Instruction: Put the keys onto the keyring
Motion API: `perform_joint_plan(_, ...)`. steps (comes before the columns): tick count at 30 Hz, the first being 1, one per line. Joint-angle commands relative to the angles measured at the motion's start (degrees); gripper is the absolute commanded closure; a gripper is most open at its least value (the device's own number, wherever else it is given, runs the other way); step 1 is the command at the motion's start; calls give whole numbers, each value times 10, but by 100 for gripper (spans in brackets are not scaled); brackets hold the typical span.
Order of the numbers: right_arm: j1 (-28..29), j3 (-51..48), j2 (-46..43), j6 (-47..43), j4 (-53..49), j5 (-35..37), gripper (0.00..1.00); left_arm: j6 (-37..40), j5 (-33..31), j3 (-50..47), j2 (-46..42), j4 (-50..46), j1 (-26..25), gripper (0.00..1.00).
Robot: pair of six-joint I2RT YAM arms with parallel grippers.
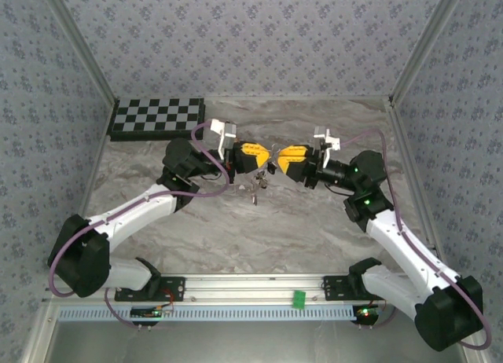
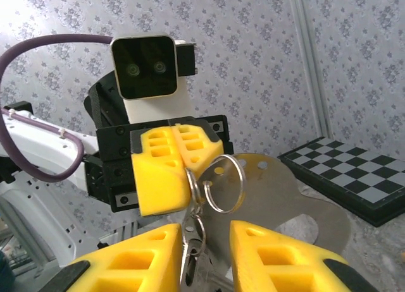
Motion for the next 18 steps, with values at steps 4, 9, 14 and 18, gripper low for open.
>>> perform_joint_plan(4, 15, 6, 16, -2, 39, 12, 73, -12, -4, 12, -1, 42, -3, 100)
perform_joint_plan(9, 25, 15, 30, -1, 49, 6, 73, -10, -4, 13, 1, 38, -3, 100)
perform_joint_plan(14, 32, 24, 39, -3, 50, 3, 74, -10, -3, 13, 4, 39, -4, 100)
perform_joint_plan(18, 35, 28, 42, -2, 53, -2, 75, -8, -1, 14, 5, 38, -3, 100)
